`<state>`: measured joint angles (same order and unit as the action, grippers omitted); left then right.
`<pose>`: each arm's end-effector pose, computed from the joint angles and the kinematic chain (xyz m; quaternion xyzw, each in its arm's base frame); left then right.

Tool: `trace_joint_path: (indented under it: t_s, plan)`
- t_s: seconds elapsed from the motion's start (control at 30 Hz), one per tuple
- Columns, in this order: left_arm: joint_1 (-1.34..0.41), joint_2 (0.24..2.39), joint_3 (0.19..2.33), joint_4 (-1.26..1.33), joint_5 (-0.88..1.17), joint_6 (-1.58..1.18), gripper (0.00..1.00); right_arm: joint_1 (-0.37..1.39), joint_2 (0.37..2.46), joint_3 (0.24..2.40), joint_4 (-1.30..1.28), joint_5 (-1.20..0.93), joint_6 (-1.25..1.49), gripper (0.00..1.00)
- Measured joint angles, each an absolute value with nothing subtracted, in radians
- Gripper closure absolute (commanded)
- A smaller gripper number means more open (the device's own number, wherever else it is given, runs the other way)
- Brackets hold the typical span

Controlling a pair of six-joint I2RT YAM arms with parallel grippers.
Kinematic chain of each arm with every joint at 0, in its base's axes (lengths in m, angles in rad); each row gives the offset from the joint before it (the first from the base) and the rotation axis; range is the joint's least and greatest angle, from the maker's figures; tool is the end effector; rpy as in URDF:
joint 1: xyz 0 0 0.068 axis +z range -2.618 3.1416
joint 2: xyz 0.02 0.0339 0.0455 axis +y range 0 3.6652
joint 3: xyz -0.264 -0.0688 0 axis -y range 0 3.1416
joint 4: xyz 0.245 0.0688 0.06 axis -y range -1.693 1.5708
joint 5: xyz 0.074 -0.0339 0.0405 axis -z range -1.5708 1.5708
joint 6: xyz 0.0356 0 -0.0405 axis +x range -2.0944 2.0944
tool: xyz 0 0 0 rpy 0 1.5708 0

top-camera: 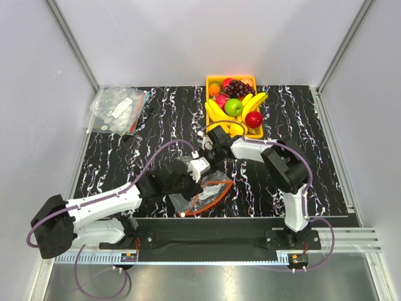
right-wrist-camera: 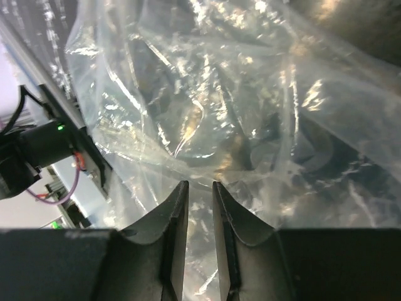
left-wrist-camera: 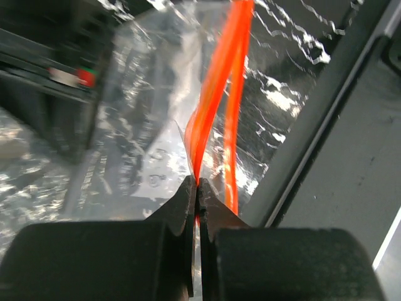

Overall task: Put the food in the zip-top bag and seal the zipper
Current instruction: Pick up the zipper food storage bag at the center of the board, then open the zipper of the food storage bag.

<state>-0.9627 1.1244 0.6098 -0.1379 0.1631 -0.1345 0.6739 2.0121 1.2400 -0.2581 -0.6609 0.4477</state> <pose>0.1298 -0.1966 0.2170 0.3925 0.8034 -0.2927 0.3388 0.3010 0.2684 0.1367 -0.1890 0.8960 0.3991 0.0476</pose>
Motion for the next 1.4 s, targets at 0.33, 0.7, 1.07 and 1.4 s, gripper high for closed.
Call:
trace_joint_path:
  t_s: [0.33,0.7,1.07,1.4]
  plan:
    - [-0.902,1.100,0.667,-0.140,0.130,-0.180,1.00,0.674,2.028,1.415,-0.395,-0.562,0.390,0.60]
    - [-0.777,1.115,0.631,-0.083,0.059,-0.299,1.00,0.554,1.856,1.483,-0.387,-0.338,0.391,0.30]
    - [-0.707,1.122,0.701,-0.104,0.048,-0.392,1.00,0.521,1.227,0.884,-0.071,-0.177,0.468,0.00]
    - [-0.707,1.124,0.809,-0.140,0.056,-0.393,1.00,0.561,1.203,0.704,0.144,-0.159,0.624,0.00]
